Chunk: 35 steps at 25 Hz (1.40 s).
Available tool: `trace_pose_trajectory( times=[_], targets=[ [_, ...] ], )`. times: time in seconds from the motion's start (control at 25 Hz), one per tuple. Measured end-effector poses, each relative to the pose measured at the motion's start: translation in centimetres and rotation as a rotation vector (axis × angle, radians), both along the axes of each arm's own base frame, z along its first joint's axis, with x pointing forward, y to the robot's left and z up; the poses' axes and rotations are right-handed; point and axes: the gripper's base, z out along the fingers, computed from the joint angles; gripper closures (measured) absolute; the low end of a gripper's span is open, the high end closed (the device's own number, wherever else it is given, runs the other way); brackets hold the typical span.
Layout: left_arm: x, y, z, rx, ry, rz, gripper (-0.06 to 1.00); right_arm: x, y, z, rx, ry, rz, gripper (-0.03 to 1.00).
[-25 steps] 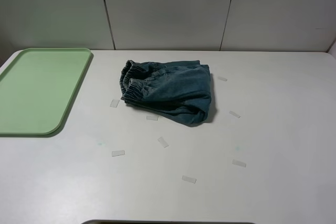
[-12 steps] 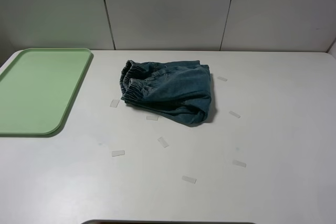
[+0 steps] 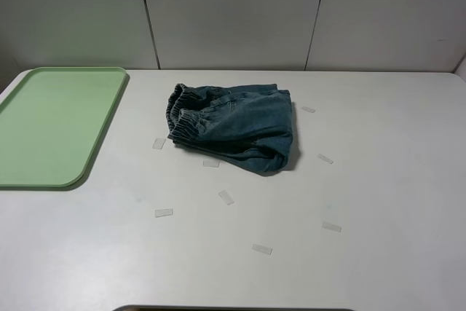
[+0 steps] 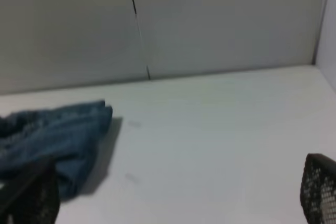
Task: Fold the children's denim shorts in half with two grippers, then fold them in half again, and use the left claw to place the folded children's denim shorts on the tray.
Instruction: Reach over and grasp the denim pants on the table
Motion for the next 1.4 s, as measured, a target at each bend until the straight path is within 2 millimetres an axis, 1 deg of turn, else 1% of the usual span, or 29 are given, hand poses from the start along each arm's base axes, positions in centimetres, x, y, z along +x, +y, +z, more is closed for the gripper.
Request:
trace_pose_trajectory(
  times=[0.08,0.32,0.48,0.64,0.72,1.04,1.4],
  targets=[
    [0.0,0.0,0.0,0.000,0.000,0.000,0.15,-0.1,-0.1,-0.3,-0.006,0.034,-0.005,0.27],
    [0.0,0.0,0.0,0.000,0.000,0.000,0.15,-0.1,-0.9,-0.4,-0.064,0.045,-0.077,0.27],
    [0.0,0.0,0.0,0.000,0.000,0.000,0.15,0.3,-1.1,-0.9,-0.083,0.065,-0.105,0.27],
    [0.0,0.0,0.0,0.000,0.000,0.000,0.15,1.3,-1.1,-2.3,-0.090,0.129,-0.112,0.27],
    [0.0,0.0,0.0,0.000,0.000,0.000,0.15,2.1,-1.2,-3.6,-0.103,0.180,-0.118,0.27],
    [0.0,0.0,0.0,0.000,0.000,0.000,0.15,3.7,-1.1,-6.6,-0.120,0.297,-0.115,0.27],
    [0.0,0.0,0.0,0.000,0.000,0.000,0.15,3.9,-1.4,-6.8,-0.149,0.304,-0.137,0.27]
  ],
)
